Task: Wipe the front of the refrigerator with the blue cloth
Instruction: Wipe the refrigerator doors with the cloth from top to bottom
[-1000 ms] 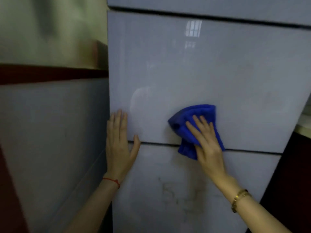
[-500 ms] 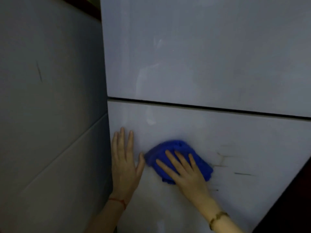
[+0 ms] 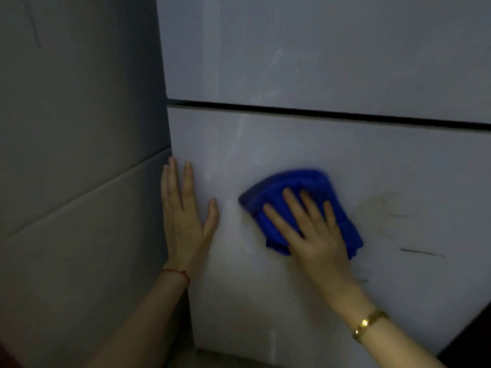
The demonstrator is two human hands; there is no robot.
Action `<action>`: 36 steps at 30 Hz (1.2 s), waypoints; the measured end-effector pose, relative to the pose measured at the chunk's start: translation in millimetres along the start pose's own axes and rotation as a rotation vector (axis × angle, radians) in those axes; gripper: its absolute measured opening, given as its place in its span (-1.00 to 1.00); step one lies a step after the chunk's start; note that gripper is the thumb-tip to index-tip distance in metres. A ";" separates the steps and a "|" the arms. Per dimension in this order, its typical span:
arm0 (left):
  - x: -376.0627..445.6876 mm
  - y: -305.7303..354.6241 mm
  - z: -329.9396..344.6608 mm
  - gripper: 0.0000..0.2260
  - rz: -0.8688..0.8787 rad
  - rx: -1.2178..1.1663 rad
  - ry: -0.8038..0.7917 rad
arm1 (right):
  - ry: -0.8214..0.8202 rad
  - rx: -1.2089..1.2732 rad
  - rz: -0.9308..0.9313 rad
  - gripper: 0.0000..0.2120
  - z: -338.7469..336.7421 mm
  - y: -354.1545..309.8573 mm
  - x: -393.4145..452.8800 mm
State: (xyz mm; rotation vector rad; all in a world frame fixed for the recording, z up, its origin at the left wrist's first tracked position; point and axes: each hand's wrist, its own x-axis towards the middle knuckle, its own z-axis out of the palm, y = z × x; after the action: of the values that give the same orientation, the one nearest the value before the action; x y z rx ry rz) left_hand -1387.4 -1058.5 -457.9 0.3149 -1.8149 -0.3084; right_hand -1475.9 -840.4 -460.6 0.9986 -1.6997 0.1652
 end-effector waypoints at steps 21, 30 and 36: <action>-32.4 -1.1 10.7 -0.33 -0.019 -0.082 -0.044 | -0.142 -0.026 -0.085 -0.37 1.5 15.3 -81.6; -32.9 2.6 12.2 -0.32 -0.042 -0.101 -0.041 | 0.132 0.093 0.201 -0.47 -12.8 21.2 21.5; -33.9 3.0 9.7 -0.32 -0.040 -0.103 -0.065 | -0.199 -0.042 -0.032 -0.31 -1.8 20.8 -101.7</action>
State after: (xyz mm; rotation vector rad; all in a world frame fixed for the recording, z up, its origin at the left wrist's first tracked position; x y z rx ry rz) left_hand -1388.3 -1042.8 -489.5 0.2719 -1.8510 -0.4435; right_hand -1484.7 -772.4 -538.6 1.0371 -1.8583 0.0090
